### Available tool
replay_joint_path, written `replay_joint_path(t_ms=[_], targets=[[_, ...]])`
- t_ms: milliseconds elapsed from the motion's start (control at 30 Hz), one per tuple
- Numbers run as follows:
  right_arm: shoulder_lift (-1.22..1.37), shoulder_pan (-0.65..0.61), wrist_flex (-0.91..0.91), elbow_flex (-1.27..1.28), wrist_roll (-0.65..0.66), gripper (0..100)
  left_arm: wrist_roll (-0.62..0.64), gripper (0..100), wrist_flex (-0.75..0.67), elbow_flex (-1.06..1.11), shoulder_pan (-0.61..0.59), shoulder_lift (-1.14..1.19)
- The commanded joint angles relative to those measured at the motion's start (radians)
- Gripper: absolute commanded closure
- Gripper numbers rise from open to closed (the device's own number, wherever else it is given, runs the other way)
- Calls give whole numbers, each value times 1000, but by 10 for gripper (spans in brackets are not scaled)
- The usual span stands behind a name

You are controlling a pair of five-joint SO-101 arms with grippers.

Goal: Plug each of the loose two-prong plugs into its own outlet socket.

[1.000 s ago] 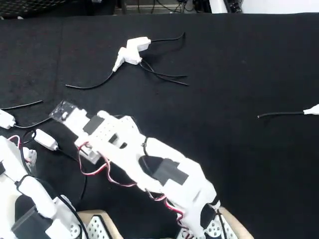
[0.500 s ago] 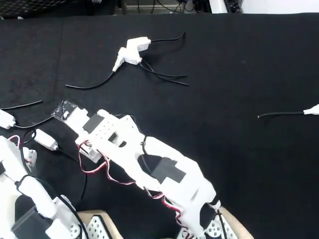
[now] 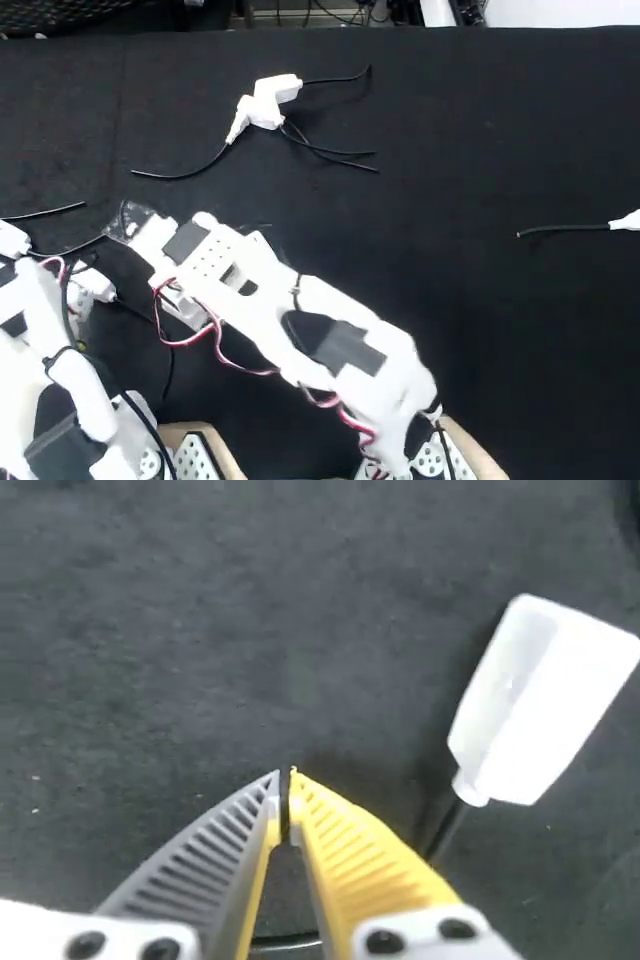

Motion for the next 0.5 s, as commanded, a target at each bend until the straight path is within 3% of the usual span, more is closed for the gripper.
replay_joint_path(t_ms=[0, 267, 467], targets=[[-231, -9, -9, 84, 8, 986, 34, 970, -31, -58, 41, -9], [-602, 161, -215, 444, 6, 986, 77, 970, -193, -54, -82, 0], [-739, 166, -215, 515, 8, 986, 43, 970, -242, -94, -31, -9]])
